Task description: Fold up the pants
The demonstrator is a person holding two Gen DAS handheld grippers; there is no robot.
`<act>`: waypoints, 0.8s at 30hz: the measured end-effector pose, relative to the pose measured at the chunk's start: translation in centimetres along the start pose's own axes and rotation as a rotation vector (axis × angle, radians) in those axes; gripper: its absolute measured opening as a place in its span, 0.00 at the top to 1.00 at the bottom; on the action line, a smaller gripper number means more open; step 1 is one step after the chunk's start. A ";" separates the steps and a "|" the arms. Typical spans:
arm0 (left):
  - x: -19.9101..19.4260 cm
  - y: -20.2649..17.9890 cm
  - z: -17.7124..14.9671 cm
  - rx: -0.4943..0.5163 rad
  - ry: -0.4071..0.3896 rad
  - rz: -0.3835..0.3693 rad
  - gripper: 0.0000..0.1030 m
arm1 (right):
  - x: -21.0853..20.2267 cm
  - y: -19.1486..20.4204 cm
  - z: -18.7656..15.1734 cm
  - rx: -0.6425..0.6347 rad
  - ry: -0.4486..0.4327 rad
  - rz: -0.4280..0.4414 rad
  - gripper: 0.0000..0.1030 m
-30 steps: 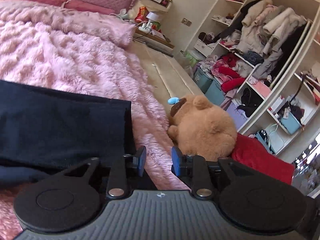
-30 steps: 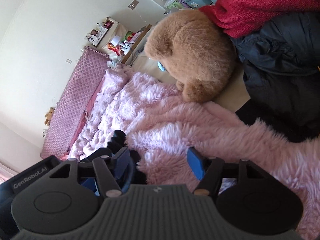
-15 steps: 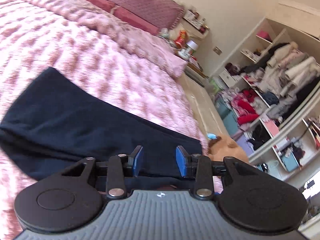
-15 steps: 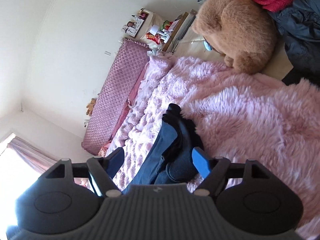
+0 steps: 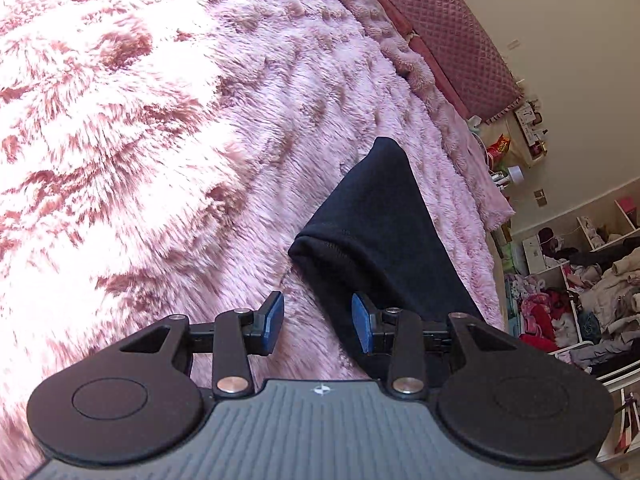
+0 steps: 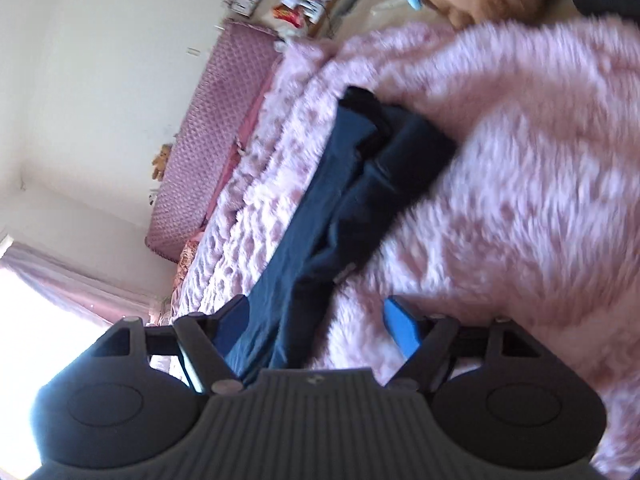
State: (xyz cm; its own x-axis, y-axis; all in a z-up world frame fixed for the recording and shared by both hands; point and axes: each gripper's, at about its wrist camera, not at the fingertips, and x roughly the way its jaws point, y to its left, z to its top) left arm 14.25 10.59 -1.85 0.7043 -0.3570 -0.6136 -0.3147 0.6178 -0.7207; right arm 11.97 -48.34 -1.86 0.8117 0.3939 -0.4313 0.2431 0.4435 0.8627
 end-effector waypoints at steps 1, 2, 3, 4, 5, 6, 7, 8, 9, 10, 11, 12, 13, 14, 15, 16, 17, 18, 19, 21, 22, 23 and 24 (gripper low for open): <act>0.5 0.5 0.0 -0.013 0.001 0.000 0.60 | 0.4 -0.3 -0.1 0.011 -0.012 -0.012 0.32; 1.1 0.8 0.1 -0.020 -0.002 0.019 0.60 | 0.8 -0.6 0.0 0.018 -0.034 -0.013 0.32; 1.5 1.0 0.2 -0.028 -0.013 0.026 0.60 | 1.1 -0.8 0.2 0.033 -0.046 0.004 0.31; 1.9 1.5 0.2 -0.047 -0.027 0.000 0.60 | 1.2 -1.1 0.4 0.053 -0.061 0.028 0.31; 2.3 1.8 0.4 -0.062 -0.028 -0.031 0.60 | 1.4 -1.5 0.9 0.081 -0.085 0.060 0.31; 2.8 2.1 0.7 -0.081 -0.028 -0.073 0.60 | 1.5 -1.8 1.4 0.105 -0.107 0.084 0.31; 3.3 2.5 1.0 -0.101 -0.028 -0.118 0.60 | 1.6 -2.3 1.8 0.129 -0.131 0.105 0.31; 3.8 2.7 1.3 -0.110 -0.027 -0.148 0.58 | 1.8 -2.7 2.2 0.155 -0.154 0.128 0.31; 4.4 2.8 1.6 -0.111 -0.027 -0.174 0.55 | 2.2 -3.2 2.7 0.185 -0.166 0.153 0.31; 4.9 2.8 1.7 -0.105 -0.027 -0.186 0.54 | 2.8 -3.6 3.1 0.207 -0.163 0.166 0.31; 5.5 2.8 1.9 -0.099 -0.029 -0.198 0.53 | 3.3 -3.8 3.4 0.209 -0.158 0.166 0.31; 6.0 2.7 2.1 -0.098 -0.032 -0.219 0.53 | 3.8 -3.6 3.6 0.190 -0.152 0.161 0.31; 6.4 2.7 2.2 -0.105 -0.034 -0.245 0.53 | 4.2 -3.3 3.9 0.153 -0.146 0.151 0.31; 6.7 2.8 2.3 -0.119 -0.035 -0.273 0.52 | 4.5 -3.0 3.8 0.119 -0.143 0.143 0.31; 6.9 3.0 2.4 -0.135 -0.031 -0.297 0.51 | 4.8 -2.5 3.8 0.074 -0.139 0.132 0.31; 7.0 3.3 2.4 -0.146 -0.026 -0.312 0.51 | 5.0 -2.2 3.7 0.038 -0.133 0.122 0.31; 6.7 3.6 2.2 -0.148 -0.027 -0.314 0.51 | 5.2 -2.0 3.7 0.011 -0.130 0.116 0.31; 6.0 4.1 1.7 -0.155 -0.055 -0.302 0.51 | 5.3 -2.2 3.7 -0.003 -0.131 0.117 0.31; 4.9 4.5 0.9 -0.172 -0.103 -0.290 0.51 | 5.4 -2.3 3.7 -0.009 -0.132 0.123 0.30; 3.3 4.9 -0.2 -0.162 -0.180 -0.329 0.43 | 5.6 -2.6 3.8 -0.010 -0.127 0.134 0.30; 2.7 4.9 -0.3 -0.150 -0.208 -0.351 0.42 | 5.7 -2.7 3.9 -0.011 -0.123 0.136 0.30; 2.6 4.8 -0.1 -0.142 -0.207 -0.362 0.42 | 5.8 -2.7 3.9 -0.016 -0.120 0.138 0.30; 2.6 4.7 0.3 -0.146 -0.197 -0.362 0.42 | 5.8 -2.7 3.8 -0.026 -0.119 0.138 0.30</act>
State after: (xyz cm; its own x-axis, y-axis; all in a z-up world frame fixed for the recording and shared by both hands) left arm 14.82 12.82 -6.76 0.8893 -0.3829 -0.2503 -0.1022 0.3670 -0.9246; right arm 18.05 -50.31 -5.71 0.8937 0.3553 -0.2740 0.1127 0.4133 0.9036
